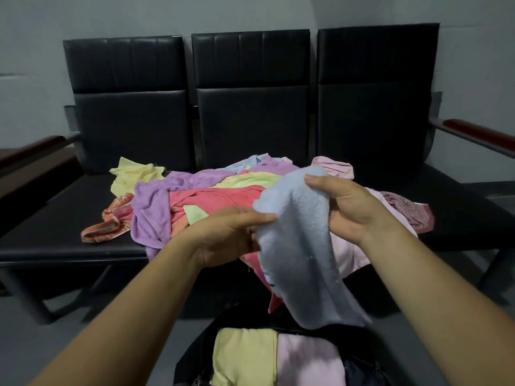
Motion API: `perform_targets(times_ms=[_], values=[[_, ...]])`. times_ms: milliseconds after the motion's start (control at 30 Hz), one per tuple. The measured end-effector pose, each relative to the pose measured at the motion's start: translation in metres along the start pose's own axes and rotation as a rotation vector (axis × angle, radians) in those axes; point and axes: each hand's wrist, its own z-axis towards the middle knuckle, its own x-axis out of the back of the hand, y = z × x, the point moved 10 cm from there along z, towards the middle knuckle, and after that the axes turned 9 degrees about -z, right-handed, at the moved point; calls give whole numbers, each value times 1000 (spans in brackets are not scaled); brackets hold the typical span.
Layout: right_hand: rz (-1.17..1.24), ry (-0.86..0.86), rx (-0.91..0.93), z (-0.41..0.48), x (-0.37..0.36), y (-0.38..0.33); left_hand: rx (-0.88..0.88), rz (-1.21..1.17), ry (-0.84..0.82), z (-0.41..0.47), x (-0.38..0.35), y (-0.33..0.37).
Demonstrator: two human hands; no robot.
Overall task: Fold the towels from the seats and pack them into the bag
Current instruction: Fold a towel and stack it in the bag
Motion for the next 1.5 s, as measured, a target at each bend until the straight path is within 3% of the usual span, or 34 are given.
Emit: perform_targets(times_ms=[133, 267, 333, 467, 567, 667, 800, 933, 1000, 1100, 1167, 1267, 1367, 1500], values=[[-81, 83, 53, 1, 18, -7, -83, -3, 139, -1, 10, 10], [-480, 135, 31, -1, 32, -6, -230, -160, 200, -4, 17, 28], [-393, 87, -46, -2, 27, 4, -250, -190, 245, -5, 16, 29], [149, -7, -160, -5, 11, 15, -330, -274, 314, -6, 18, 37], [16, -94, -199, -7, 2, 21, -357, -382, 272, -9, 18, 46], [-173, -63, -200, -6, 10, 23, -383, -205, 257, -16, 22, 56], [-91, 106, -31, 2, 30, 2, -419, 158, 291, -25, 30, 70], [-127, 243, 62, 4, 38, -4, -417, 296, 378, -31, 37, 76], [-31, 209, 40, 2, 30, -4, -441, 322, 434, -32, 39, 75], [186, 26, -71, -2, 9, 3, -451, 234, 474, -29, 44, 69], [92, -38, -121, -4, 4, 8, -443, 175, 408, -24, 39, 66], [-93, 57, -92, 2, 23, 10, -460, 195, 348, -25, 34, 69], [-208, 228, -17, 3, 49, 1, -518, 339, 423, -33, 37, 77], [-191, 218, 34, 3, 45, -4, -559, 333, 466, -38, 40, 83]])
